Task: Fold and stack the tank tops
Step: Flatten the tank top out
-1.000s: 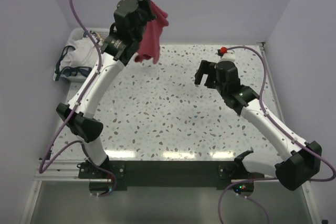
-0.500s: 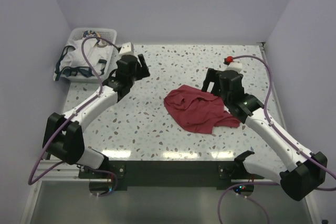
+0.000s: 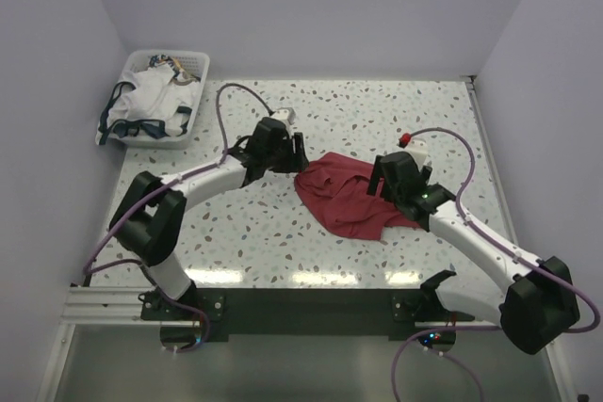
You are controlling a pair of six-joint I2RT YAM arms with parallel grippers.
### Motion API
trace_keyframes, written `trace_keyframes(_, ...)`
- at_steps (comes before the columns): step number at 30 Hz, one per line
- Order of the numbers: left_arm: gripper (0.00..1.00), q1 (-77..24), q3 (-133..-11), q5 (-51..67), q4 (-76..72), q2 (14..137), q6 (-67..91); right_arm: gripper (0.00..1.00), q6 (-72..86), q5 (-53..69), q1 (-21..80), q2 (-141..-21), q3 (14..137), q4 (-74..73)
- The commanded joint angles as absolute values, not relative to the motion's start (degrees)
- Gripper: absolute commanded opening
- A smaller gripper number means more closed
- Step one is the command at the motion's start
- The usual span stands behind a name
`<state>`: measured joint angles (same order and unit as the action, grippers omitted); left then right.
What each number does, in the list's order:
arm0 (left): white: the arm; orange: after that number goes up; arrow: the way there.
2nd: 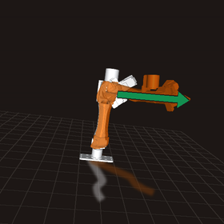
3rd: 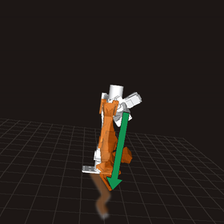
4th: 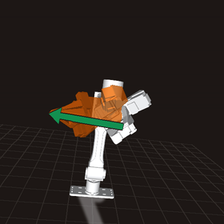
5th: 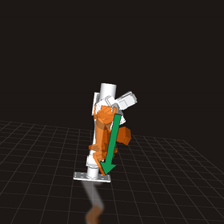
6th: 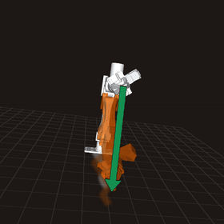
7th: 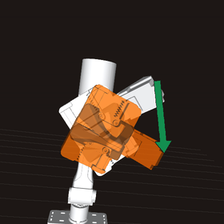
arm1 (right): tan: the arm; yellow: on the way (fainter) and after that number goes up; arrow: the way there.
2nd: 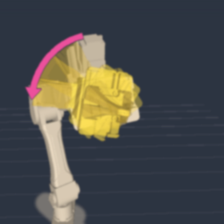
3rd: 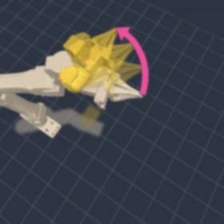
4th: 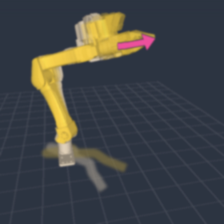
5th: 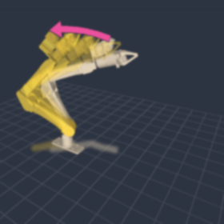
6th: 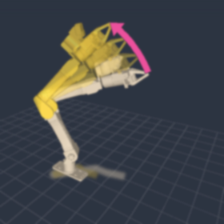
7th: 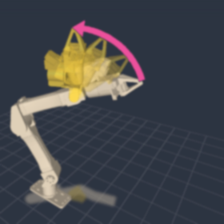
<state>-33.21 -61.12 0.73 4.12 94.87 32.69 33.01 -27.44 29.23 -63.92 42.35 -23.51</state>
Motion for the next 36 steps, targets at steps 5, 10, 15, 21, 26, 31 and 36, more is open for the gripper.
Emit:
trace_keyframes(5, 0.57, -39.8, -71.4, 5.8, 5.1, 103.7, 26.6, 0.85, 37.5, -30.9, 28.8, -66.6, 40.6, -21.7)
trace_keyframes(10, 0.50, -42.4, -75.7, 1.4, 9.8, 107.0, 24.8, 0.85, 37.8, -30.9, 28.7, -67.4, 40.5, -21.4)
trace_keyframes(15, 0.46, -45.0, -80.1, -5.9, 14.8, 111.2, 23.2, 0.85, 38.3, -30.6, 28.7, -67.8, 39.9, -20.8)
trace_keyframes(21, 0.46, -45.7, -80.9, -8.6, 16.3, 112.2, 22.6, 0.85, 38.2, -30.6, 28.5, -68.4, 40.0, -20.5)
trace_keyframes(26, 0.41, -46.0, -81.0, -11.0, 17.4, 112.5, 22.0, 0.85, 38.4, -30.2, 28.5, -69.6, 40.1, -19.9)
trace_keyframes(31, 0.12, -45.7, -82.7, -14.8, 18.4, 112.8, 20.8, 0.85, 38.5, -29.7, 28.4, -71.3, 40.4, -19.2)
trace_keyframes(36, 0.00, -41.9, -84.5, -18.1, 19.9, 110.1, 21.5, 0.83, 38.1, -29.4, 28.3, -72.3, 41.6, -18.9)
